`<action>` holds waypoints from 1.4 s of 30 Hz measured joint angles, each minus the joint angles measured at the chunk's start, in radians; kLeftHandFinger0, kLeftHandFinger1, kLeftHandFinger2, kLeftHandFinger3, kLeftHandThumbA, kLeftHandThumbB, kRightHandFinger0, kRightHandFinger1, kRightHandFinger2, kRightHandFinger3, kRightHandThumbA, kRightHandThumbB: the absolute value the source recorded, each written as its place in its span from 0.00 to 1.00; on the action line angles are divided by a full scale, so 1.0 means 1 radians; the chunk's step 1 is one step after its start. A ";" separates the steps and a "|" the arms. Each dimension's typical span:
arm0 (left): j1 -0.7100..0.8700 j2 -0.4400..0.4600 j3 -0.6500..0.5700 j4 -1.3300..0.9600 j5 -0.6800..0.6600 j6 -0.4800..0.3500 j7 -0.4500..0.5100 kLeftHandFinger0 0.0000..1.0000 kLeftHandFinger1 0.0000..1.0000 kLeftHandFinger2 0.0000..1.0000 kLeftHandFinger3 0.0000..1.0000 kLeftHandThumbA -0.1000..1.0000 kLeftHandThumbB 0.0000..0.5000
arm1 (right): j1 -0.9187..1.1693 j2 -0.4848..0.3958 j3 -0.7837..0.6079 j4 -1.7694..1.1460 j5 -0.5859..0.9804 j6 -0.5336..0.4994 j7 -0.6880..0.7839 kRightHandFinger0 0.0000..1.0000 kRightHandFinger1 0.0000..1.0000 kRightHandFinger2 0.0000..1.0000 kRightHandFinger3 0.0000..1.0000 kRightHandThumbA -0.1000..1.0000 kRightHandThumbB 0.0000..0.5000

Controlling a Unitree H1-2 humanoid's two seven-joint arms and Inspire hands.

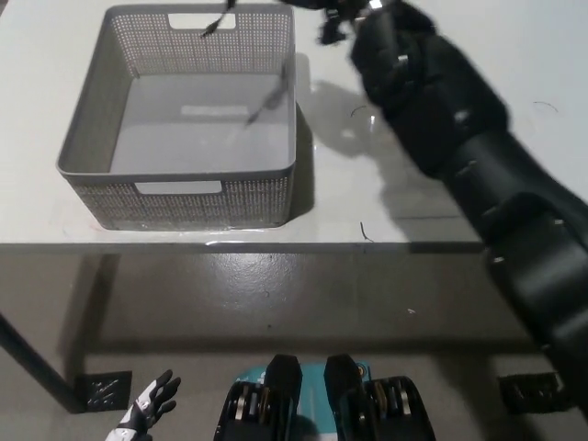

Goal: Use the right hand to pick up a black power cord and place it into a container on the left hand side

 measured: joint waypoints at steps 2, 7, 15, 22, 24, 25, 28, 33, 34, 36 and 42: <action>0.000 -0.001 -0.002 0.004 0.000 0.000 0.000 1.00 1.00 1.00 1.00 1.00 0.66 | -0.017 0.031 0.000 0.015 0.000 0.002 0.000 0.00 0.42 0.78 0.89 0.00 0.34; 0.005 -0.002 -0.015 0.011 -0.003 0.000 -0.001 1.00 1.00 1.00 1.00 1.00 0.64 | -0.052 0.108 0.000 0.053 0.001 0.014 -0.001 0.00 0.41 0.77 0.83 0.00 0.32; 0.005 -0.005 -0.034 0.016 -0.001 0.000 -0.001 1.00 1.00 1.00 1.00 1.00 0.69 | -0.052 0.182 0.004 0.117 0.000 0.019 -0.005 0.00 0.36 0.76 0.75 0.00 0.37; -0.021 -0.004 -0.036 0.016 0.002 0.004 -0.001 1.00 1.00 1.00 1.00 1.00 0.58 | -0.044 0.191 0.002 0.176 0.001 0.019 -0.009 0.12 0.51 0.91 0.99 0.07 0.41; -0.024 -0.003 -0.036 0.016 0.002 0.003 -0.001 1.00 1.00 1.00 1.00 1.00 0.57 | -0.038 0.193 0.002 0.192 0.001 0.026 -0.008 0.19 0.52 0.82 0.92 0.09 0.40; -0.027 -0.003 -0.036 0.016 0.002 0.002 -0.001 1.00 1.00 1.00 1.00 1.00 0.57 | -0.033 0.196 0.003 0.201 0.001 0.034 -0.005 0.19 0.52 0.82 0.92 0.09 0.40; -0.029 -0.002 -0.036 0.016 0.002 0.001 -0.001 1.00 1.00 1.00 1.00 1.00 0.61 | -0.022 0.201 0.002 0.215 0.003 0.048 0.015 1.00 1.00 1.00 1.00 0.86 0.99; -0.029 0.000 -0.036 0.016 0.001 0.001 -0.001 1.00 1.00 1.00 1.00 1.00 0.59 | -0.003 0.198 -0.005 0.217 0.017 0.069 0.116 1.00 1.00 1.00 1.00 1.00 1.00; -0.032 0.001 -0.036 0.016 0.001 0.001 -0.001 1.00 1.00 1.00 1.00 1.00 0.60 | -0.002 0.193 -0.010 0.215 0.025 0.071 0.138 1.00 1.00 1.00 1.00 1.00 1.00; -0.043 0.002 -0.035 0.016 0.002 0.002 -0.001 1.00 1.00 1.00 1.00 1.00 0.59 | -0.003 0.180 -0.019 0.207 0.034 0.073 0.171 1.00 1.00 1.00 1.00 1.00 1.00; -0.060 0.003 -0.036 0.016 0.008 0.002 -0.001 1.00 1.00 1.00 1.00 1.00 0.57 | -0.002 0.145 -0.051 0.171 0.058 0.075 0.232 1.00 1.00 1.00 1.00 1.00 1.00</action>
